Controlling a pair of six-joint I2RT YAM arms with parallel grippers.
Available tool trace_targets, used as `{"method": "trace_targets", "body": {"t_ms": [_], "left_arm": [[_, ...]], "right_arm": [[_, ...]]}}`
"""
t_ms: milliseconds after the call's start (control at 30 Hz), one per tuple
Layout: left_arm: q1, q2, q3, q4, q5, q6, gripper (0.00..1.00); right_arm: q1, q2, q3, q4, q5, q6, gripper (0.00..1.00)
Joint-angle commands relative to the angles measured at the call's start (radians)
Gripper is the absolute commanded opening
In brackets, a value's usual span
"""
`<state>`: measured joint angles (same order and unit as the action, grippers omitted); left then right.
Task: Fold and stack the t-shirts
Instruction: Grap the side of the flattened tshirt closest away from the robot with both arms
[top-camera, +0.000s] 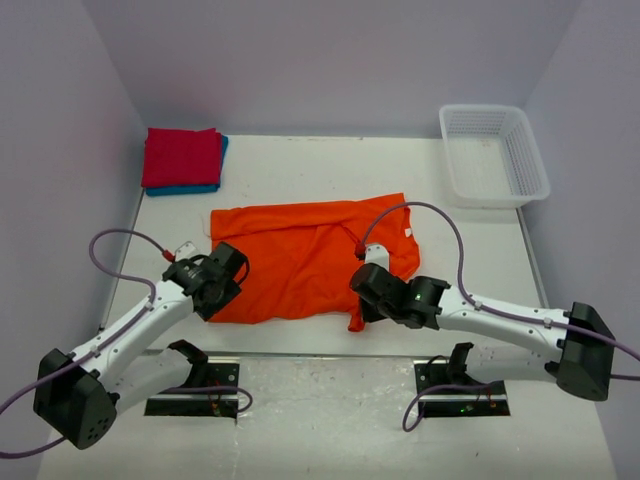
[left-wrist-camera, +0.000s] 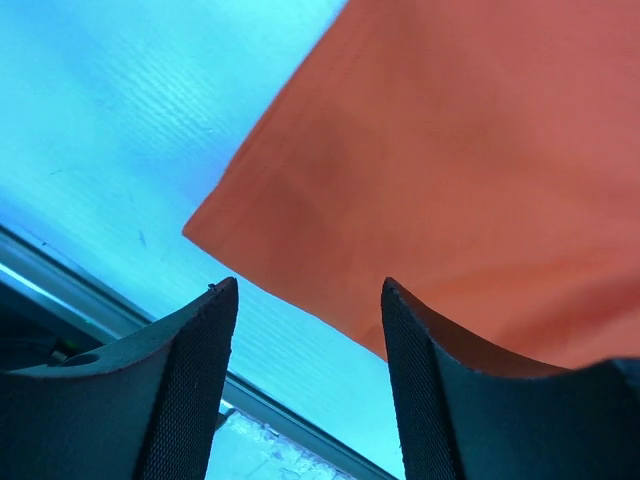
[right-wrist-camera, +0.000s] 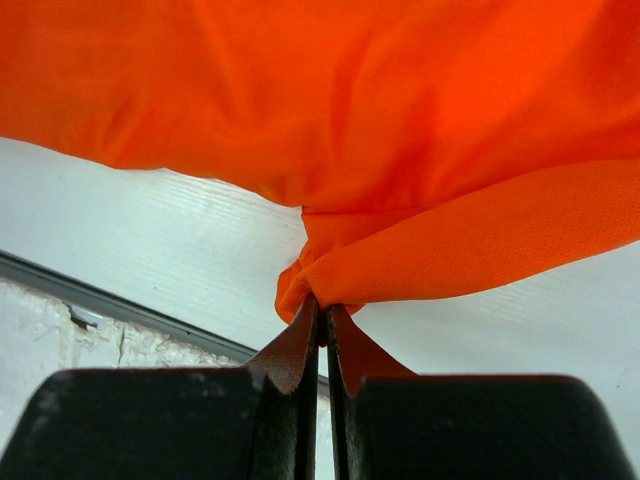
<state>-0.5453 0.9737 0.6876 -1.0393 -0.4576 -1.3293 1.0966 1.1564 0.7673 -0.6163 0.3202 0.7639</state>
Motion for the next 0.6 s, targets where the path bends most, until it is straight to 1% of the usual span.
{"method": "trace_targets", "body": {"t_ms": [0, 133, 167, 267, 433, 567], "left_arm": [[0.019, 0.054, -0.006, -0.073, -0.018, -0.068, 0.60], [0.038, 0.086, -0.023, -0.071, -0.027, -0.099, 0.53], [0.039, 0.088, -0.023, -0.082, -0.029, -0.111, 0.50], [0.056, 0.088, -0.019, -0.083, -0.023, -0.087, 0.48], [0.059, 0.174, 0.018, -0.166, -0.036, -0.057, 0.47], [0.061, 0.206, -0.002, -0.142, -0.016, -0.048, 0.47]], "right_arm": [[-0.006, -0.030, -0.011, 0.059, -0.013, -0.043, 0.00], [-0.006, -0.050, -0.029, 0.082, -0.038, -0.052, 0.00], [-0.006, -0.058, -0.037, 0.084, -0.038, -0.054, 0.00], [-0.012, -0.072, -0.049, 0.082, -0.039, -0.057, 0.00], [-0.015, -0.089, -0.060, 0.084, -0.044, -0.054, 0.00], [-0.020, -0.092, -0.066, 0.090, -0.047, -0.049, 0.00]]}}
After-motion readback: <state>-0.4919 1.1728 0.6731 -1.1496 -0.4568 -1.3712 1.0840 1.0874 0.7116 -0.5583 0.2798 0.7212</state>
